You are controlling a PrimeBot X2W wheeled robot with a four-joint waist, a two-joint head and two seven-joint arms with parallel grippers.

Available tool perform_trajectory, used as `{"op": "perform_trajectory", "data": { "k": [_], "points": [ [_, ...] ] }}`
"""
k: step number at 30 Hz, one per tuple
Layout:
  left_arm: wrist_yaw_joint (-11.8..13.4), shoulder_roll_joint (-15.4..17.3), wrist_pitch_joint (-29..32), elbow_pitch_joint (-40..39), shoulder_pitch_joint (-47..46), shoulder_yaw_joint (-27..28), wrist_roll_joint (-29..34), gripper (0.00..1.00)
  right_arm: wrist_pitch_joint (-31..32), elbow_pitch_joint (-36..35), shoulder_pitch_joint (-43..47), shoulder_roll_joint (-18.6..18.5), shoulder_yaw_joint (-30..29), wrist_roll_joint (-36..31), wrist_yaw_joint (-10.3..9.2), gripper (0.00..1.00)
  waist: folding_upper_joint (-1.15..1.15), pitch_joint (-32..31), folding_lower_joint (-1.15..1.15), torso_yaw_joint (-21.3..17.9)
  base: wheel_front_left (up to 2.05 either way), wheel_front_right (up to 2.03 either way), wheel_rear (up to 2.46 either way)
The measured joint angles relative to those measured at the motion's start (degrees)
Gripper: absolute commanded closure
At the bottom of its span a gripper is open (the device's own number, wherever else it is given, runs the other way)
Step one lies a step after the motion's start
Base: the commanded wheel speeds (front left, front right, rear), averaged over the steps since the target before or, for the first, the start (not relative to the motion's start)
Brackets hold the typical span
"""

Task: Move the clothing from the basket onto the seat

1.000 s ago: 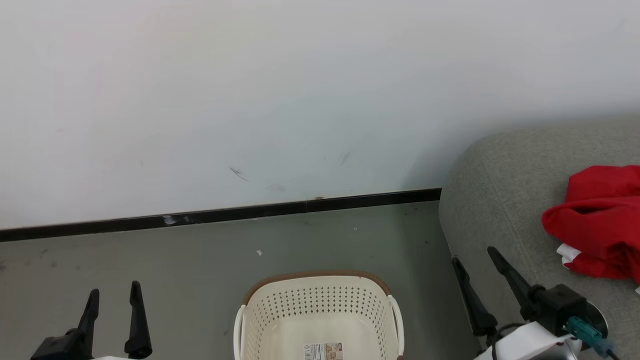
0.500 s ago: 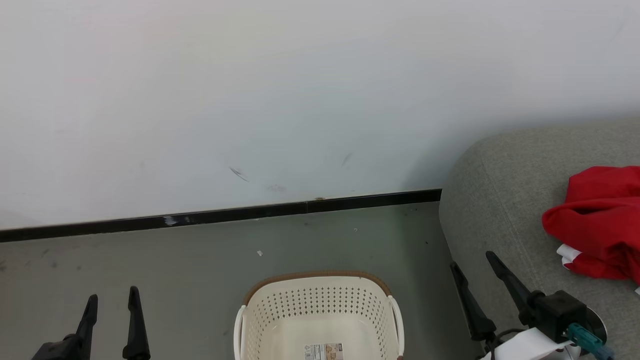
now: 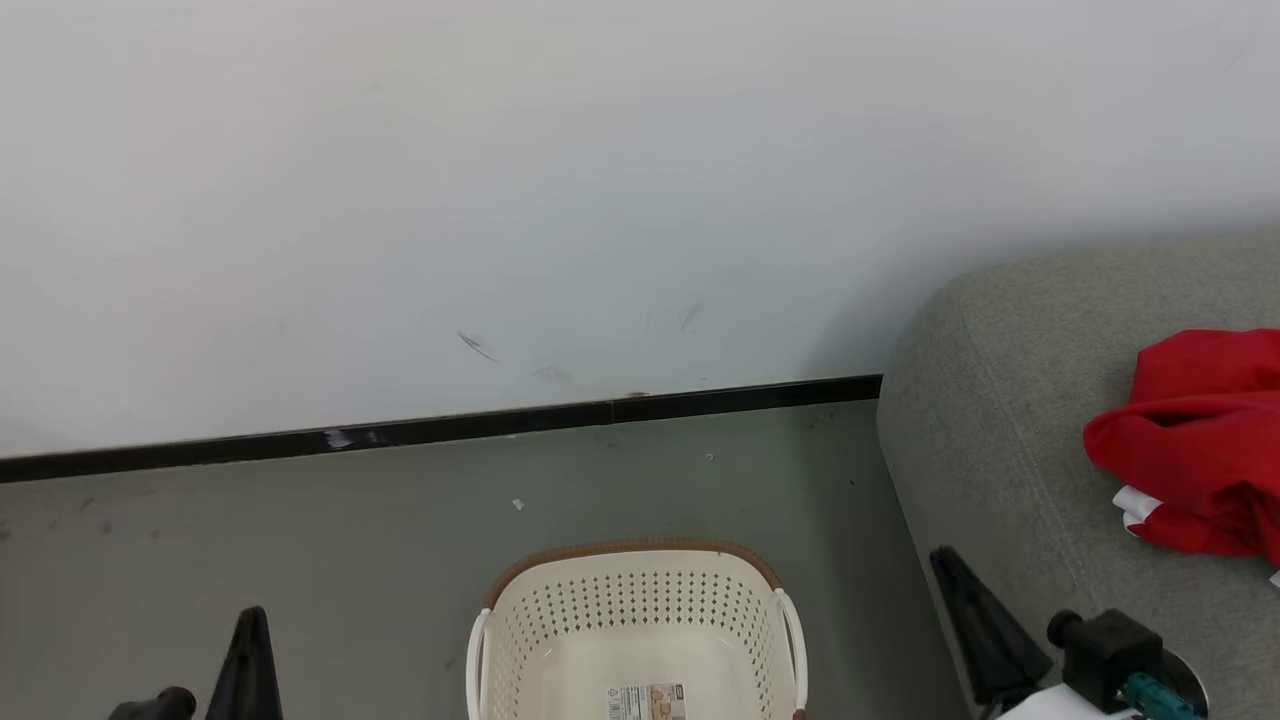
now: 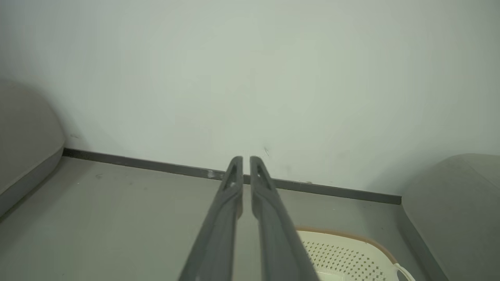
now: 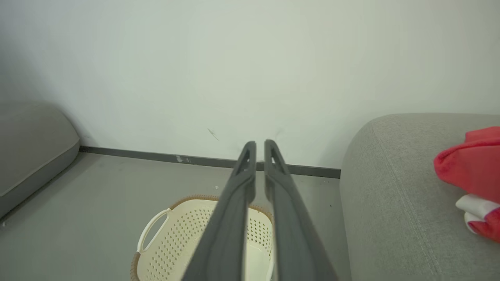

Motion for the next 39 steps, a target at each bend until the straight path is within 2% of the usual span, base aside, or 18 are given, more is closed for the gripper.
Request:
{"op": "perform_trajectory", "data": {
  "k": [4,11,23,29,39],
  "points": [
    [-0.02,-1.87,0.09,1.77,0.90,-0.54,-0.12,1.00,0.05,1.63,1.79,0.19,0.12,0.07,0.00,1.00,0.00,0.01,0.00,0.00,0.00,0.00,0.00],
    [-0.73,-1.99,1.07,1.92,0.94,-0.03,-3.45,1.00,0.05,0.55,2.76,0.20,1.52,3.15,0.00,1.00,0.00,0.13,0.00,-0.07,0.00,0.00,0.00],
    [-2.71,-2.34,3.49,2.12,0.74,0.91,-10.70,1.00,0.09,-0.84,4.18,0.20,1.54,13.67,0.00,1.00,0.00,0.46,0.04,0.08,0.00,0.00,0.00],
    [-3.65,-2.57,4.54,2.47,0.68,1.62,-13.78,1.00,0.99,-0.62,4.10,0.20,-0.01,19.89,0.00,1.00,0.00,0.51,0.18,0.22,0.00,0.00,0.00],
    [-5.44,-3.55,6.49,2.96,-0.14,2.52,-19.18,1.00,2.92,-0.04,3.86,-0.25,-0.52,28.39,0.00,1.00,0.00,0.38,0.59,0.38,0.00,0.00,0.00]
  ]
}}
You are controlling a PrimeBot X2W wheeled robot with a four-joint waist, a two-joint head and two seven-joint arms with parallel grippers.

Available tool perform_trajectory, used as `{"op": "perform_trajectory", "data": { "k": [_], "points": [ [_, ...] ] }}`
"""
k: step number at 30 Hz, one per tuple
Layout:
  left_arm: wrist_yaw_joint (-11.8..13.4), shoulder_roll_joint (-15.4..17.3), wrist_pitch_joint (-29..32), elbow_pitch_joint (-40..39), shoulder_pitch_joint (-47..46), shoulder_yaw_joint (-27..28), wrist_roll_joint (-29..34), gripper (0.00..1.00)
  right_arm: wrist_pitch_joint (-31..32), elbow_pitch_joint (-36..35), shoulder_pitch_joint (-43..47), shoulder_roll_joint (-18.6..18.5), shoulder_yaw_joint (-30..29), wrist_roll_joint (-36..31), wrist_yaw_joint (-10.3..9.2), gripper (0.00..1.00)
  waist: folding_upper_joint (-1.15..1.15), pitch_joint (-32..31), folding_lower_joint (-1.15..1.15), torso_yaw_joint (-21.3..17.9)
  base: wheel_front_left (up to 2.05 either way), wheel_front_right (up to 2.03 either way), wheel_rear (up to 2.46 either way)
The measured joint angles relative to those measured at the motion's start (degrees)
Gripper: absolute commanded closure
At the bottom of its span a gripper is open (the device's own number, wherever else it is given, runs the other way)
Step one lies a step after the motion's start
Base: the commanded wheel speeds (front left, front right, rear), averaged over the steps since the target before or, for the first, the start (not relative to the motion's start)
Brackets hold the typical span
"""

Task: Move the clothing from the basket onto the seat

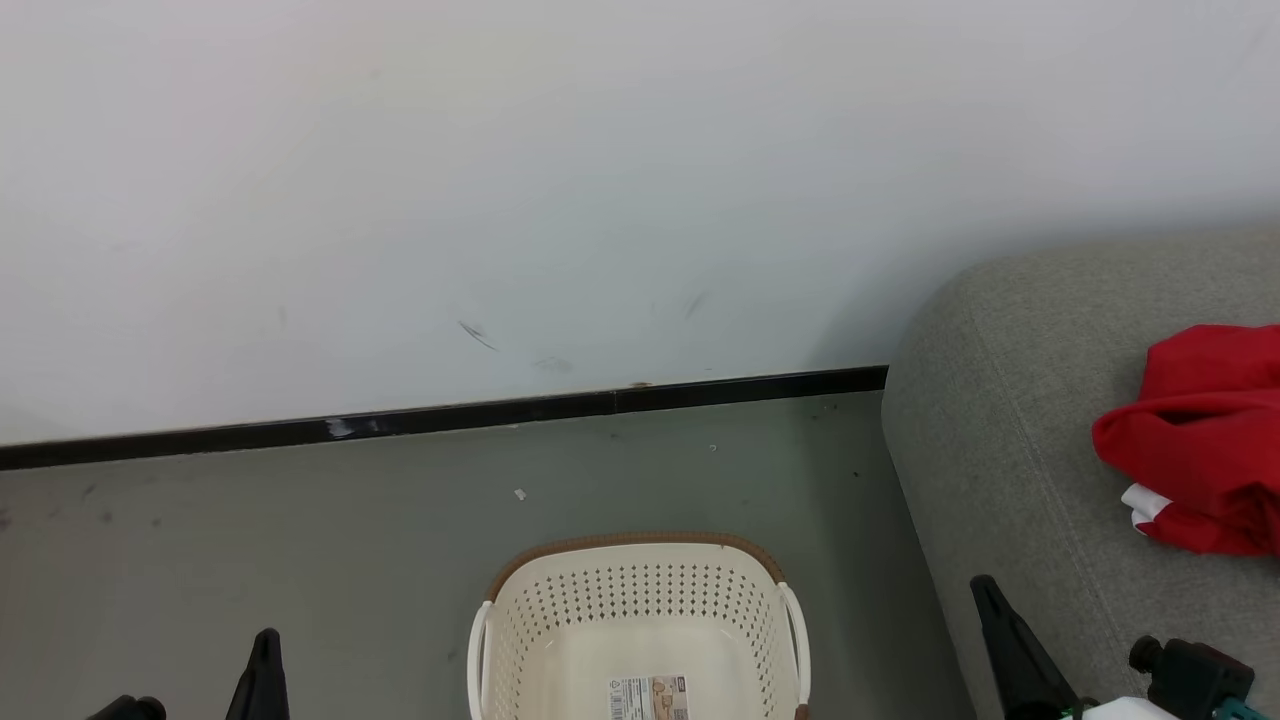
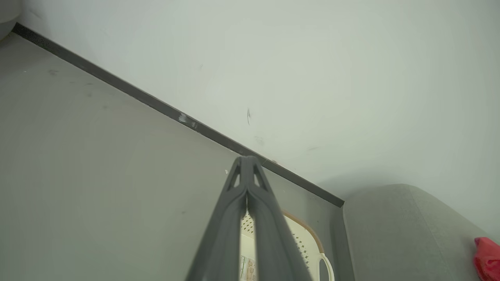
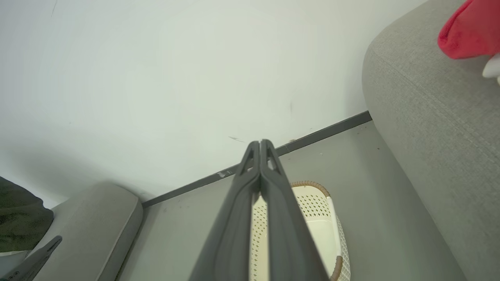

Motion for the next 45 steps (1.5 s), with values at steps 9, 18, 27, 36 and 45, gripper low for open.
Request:
{"op": "perform_trajectory", "data": {
  "k": [9,18,27,36,45],
  "points": [
    [-1.24,-0.20,1.54,0.29,-0.55,0.97,-4.87,1.00,1.41,1.42,-1.20,-0.78,-0.51,7.77,0.00,1.00,0.00,-0.25,0.33,0.09,0.00,0.00,0.00],
    [-2.86,-0.49,3.11,0.67,-1.51,1.70,-9.91,1.00,2.65,2.75,-2.57,-1.49,-1.24,15.48,0.00,1.00,0.00,-0.34,0.40,0.15,0.00,0.00,0.00],
    [-4.44,-0.86,4.64,1.35,-2.08,2.68,-14.77,1.00,3.93,3.82,-3.50,-2.03,-1.52,23.08,0.00,1.00,0.00,-0.10,0.11,0.22,0.00,0.00,0.00],
    [-6.26,-1.83,6.33,2.23,-3.05,3.50,-20.30,1.00,5.27,5.39,-5.81,-2.83,-1.76,31.54,0.00,1.00,0.00,0.46,-0.32,0.29,0.00,0.00,0.00],
    [-7.39,-2.03,7.62,2.69,-4.09,4.39,-24.62,1.00,6.14,6.86,-5.90,-3.23,-1.96,38.16,0.00,1.00,0.00,0.90,-0.48,0.34,0.00,0.00,0.00]
  ]
}}
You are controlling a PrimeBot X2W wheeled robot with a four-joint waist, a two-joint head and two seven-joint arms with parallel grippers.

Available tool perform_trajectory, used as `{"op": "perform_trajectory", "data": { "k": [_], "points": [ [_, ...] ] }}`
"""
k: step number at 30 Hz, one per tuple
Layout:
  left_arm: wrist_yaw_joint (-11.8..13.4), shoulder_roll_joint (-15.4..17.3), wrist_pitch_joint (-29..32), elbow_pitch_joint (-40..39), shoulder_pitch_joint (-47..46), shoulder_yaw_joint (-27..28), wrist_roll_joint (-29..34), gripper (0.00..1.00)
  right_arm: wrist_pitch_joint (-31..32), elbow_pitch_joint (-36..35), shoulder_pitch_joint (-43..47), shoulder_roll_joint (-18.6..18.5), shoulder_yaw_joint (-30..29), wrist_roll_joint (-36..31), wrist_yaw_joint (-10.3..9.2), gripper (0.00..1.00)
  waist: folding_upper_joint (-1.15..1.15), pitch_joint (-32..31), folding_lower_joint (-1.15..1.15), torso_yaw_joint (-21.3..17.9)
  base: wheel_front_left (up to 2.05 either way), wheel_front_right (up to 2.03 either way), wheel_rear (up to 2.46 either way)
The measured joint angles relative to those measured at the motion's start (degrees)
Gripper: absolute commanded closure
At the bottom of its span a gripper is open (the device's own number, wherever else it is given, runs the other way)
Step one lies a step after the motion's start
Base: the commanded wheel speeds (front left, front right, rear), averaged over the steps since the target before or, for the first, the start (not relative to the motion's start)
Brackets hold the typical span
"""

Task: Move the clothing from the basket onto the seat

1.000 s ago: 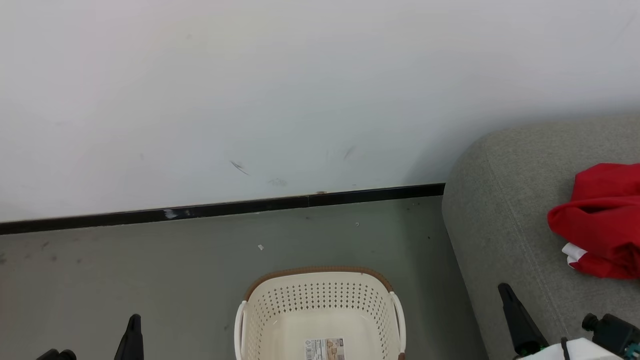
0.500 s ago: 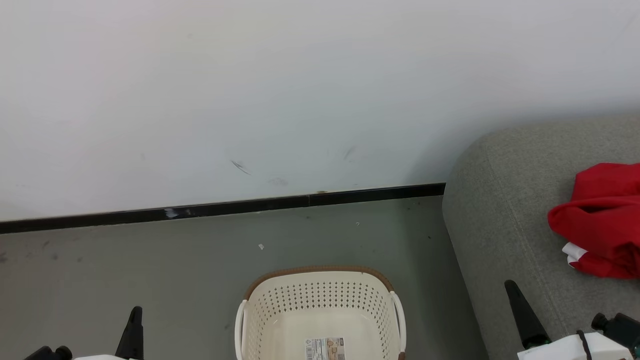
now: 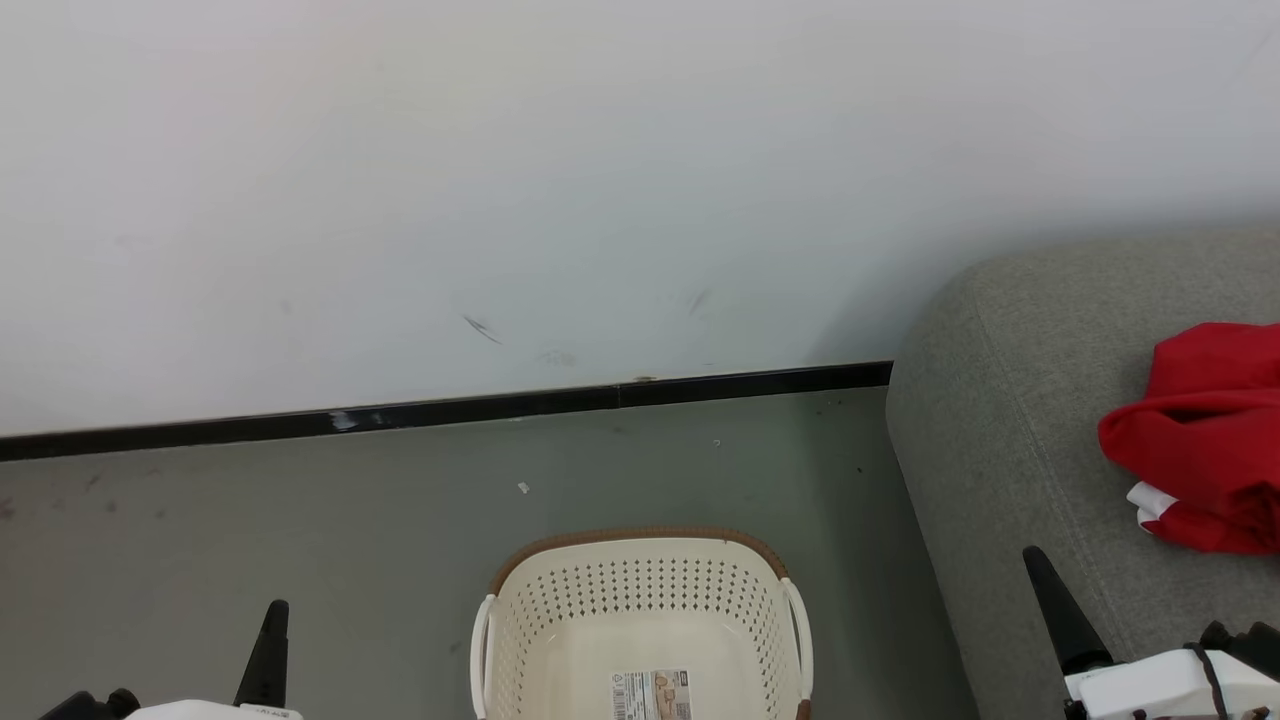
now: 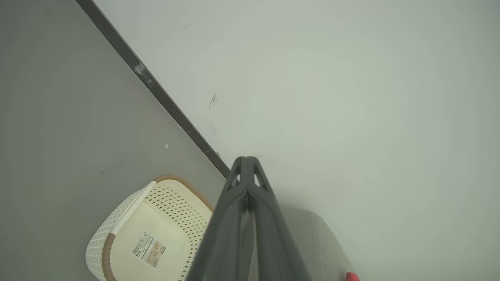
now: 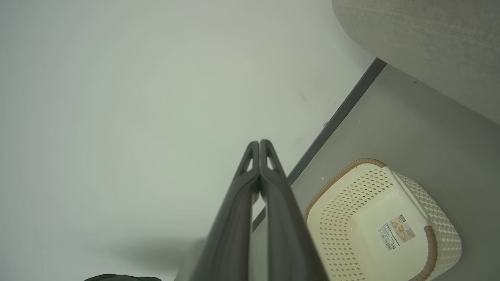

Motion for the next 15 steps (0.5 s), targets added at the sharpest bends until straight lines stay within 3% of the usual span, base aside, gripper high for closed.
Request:
{"op": "perform_trajectory", "data": {
  "k": [15],
  "points": [
    [-2.66,-0.51,2.53,1.40,-1.98,1.46,-8.13,1.00,2.25,1.83,-2.31,-0.68,-1.02,12.36,0.00,1.00,0.00,0.48,-0.06,0.10,0.00,0.00,0.00]
  ]
}}
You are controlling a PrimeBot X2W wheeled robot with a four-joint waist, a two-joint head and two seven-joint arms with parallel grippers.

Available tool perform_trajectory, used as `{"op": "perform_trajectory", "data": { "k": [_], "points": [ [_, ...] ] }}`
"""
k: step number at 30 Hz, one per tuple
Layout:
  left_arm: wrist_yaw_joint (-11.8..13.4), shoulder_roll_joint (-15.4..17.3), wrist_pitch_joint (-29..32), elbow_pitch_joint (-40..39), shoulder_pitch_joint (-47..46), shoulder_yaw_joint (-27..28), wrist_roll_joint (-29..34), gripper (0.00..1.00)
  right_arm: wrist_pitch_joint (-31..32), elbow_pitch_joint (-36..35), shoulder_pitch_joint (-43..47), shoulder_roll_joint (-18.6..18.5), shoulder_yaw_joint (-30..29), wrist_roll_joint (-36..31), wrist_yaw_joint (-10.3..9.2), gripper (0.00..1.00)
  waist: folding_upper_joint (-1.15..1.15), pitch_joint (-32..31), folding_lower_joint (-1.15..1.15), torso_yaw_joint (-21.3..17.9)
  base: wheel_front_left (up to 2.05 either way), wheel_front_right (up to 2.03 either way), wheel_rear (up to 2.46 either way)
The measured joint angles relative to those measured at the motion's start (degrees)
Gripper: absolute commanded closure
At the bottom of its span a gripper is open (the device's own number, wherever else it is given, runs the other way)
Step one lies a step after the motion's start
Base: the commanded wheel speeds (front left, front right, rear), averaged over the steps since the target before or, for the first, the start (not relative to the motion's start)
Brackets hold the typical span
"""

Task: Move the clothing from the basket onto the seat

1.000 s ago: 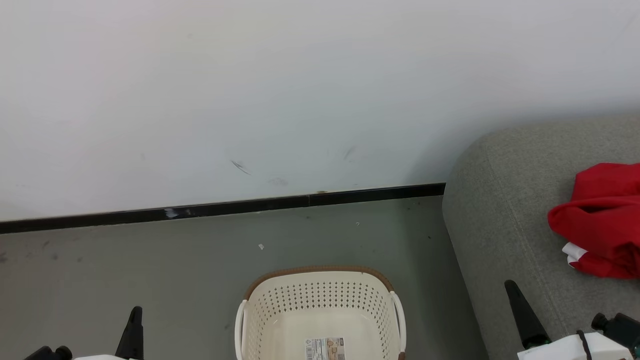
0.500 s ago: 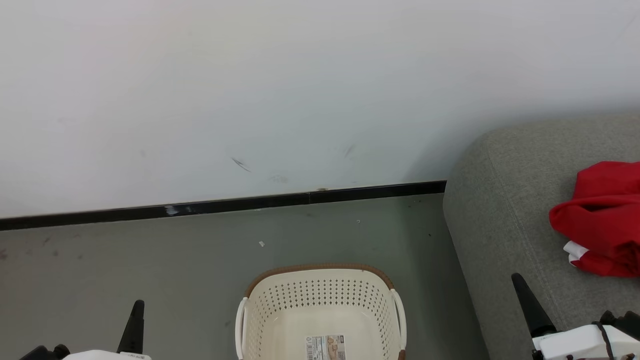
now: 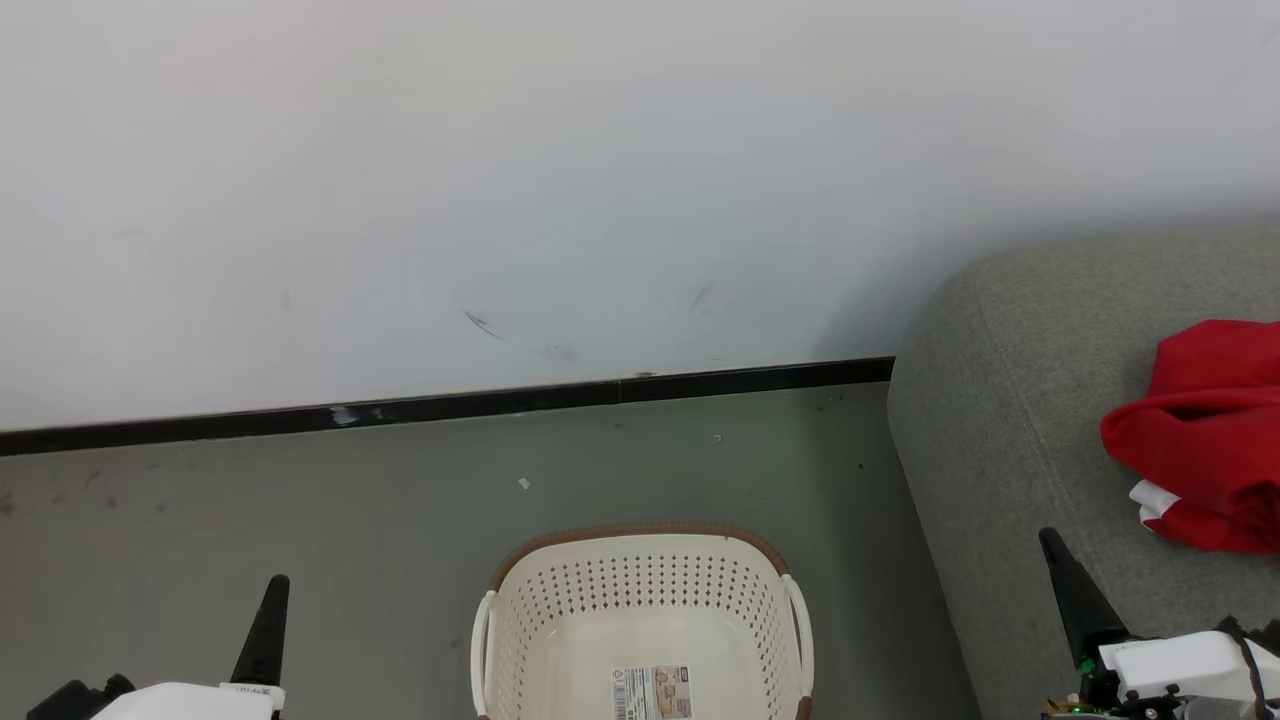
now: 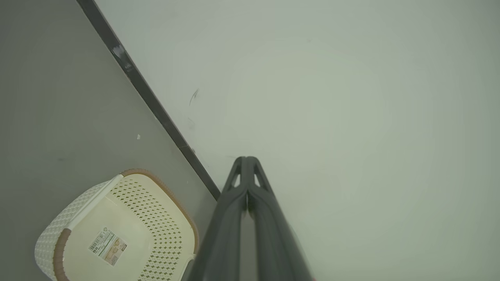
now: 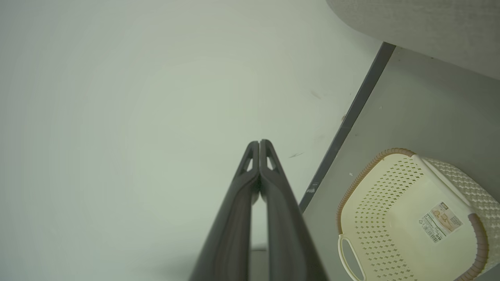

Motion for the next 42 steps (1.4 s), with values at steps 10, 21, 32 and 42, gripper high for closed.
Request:
{"op": "perform_trajectory", "data": {
  "k": [10,21,32,42],
  "points": [
    [-1.87,-0.99,1.88,0.58,-1.32,0.92,-5.44,1.00,1.24,0.71,-2.27,-0.65,-0.34,8.13,0.00,1.00,0.00,0.21,-0.01,0.07,0.00,0.00,0.00],
    [-3.66,-1.32,3.54,1.60,-2.46,2.03,-11.12,1.00,2.57,2.07,-2.41,-1.16,-0.65,17.04,0.00,1.00,0.00,0.41,-0.01,0.15,0.00,0.00,0.00],
    [-3.76,-1.34,3.54,1.75,-2.69,2.21,-11.15,1.00,2.58,2.34,-3.11,-1.18,-0.69,17.03,0.00,1.00,0.00,0.41,-0.02,0.14,0.00,0.00,0.00],
    [-3.77,-1.35,3.54,1.80,-2.69,2.22,-11.15,1.00,2.77,2.38,-3.53,-1.18,-0.80,17.03,0.01,1.00,0.00,0.40,-0.02,0.14,0.00,0.00,0.00]
  ]
}}
